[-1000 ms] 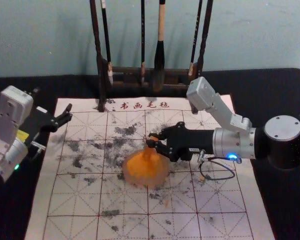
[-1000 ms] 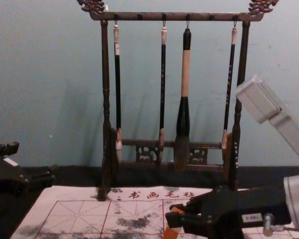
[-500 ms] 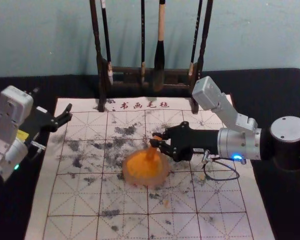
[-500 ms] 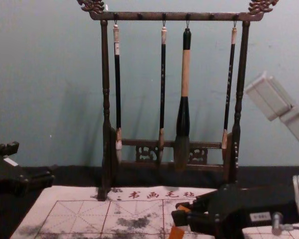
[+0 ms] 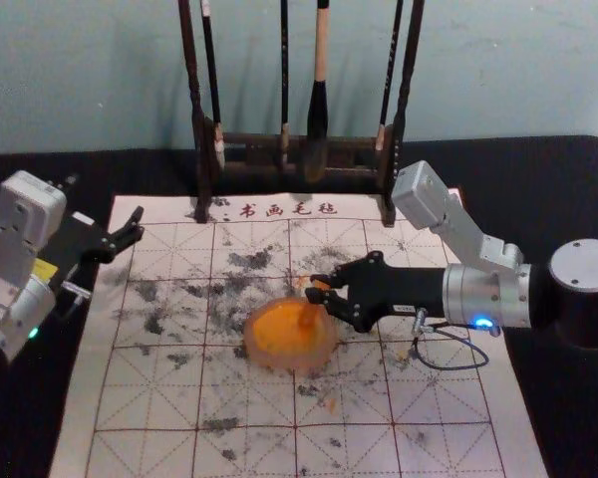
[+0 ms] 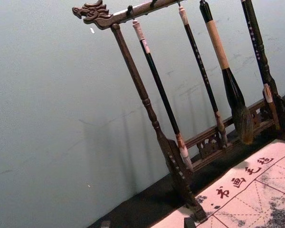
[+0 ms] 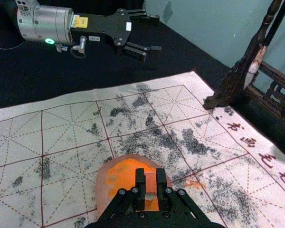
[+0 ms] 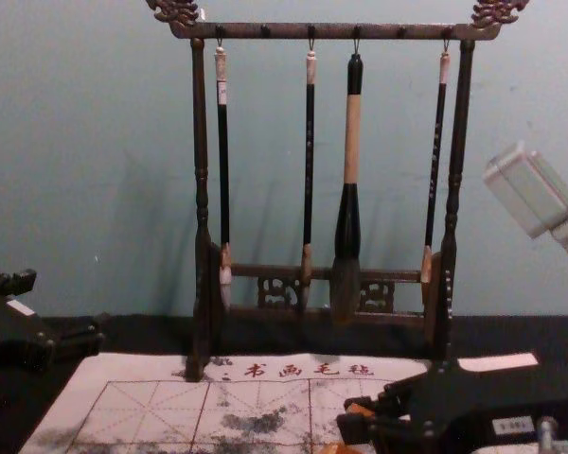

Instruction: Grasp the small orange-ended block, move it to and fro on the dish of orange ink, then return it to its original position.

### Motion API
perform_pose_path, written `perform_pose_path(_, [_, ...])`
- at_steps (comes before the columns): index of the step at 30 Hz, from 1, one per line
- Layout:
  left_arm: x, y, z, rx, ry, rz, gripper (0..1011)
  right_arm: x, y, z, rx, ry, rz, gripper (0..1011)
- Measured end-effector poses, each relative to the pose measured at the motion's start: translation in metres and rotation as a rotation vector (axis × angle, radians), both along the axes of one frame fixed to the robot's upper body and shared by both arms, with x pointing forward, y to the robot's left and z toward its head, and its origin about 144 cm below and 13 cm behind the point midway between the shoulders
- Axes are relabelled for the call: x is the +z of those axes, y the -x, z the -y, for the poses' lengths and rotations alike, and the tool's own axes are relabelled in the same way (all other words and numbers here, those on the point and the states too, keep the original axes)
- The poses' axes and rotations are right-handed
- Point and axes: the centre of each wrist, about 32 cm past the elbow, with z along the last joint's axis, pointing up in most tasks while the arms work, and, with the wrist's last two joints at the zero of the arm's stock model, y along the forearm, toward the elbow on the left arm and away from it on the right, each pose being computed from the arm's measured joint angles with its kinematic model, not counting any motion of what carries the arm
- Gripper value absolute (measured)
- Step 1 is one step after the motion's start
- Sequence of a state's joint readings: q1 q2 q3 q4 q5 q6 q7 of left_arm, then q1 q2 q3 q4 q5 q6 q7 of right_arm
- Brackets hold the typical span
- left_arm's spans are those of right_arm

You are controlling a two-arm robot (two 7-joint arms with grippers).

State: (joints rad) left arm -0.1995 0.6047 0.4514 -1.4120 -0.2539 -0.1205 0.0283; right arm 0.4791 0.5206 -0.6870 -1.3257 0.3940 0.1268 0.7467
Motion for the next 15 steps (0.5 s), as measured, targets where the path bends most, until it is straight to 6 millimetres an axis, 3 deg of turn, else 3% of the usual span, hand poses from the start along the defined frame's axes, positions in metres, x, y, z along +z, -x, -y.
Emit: perform_pose_path(15, [0.0000, 0.0000, 0.0000, 0.000, 0.000, 0.000, 1001, -0.0007, 0.0073, 0.0039, 0.015, -0.008, -0.009, 144])
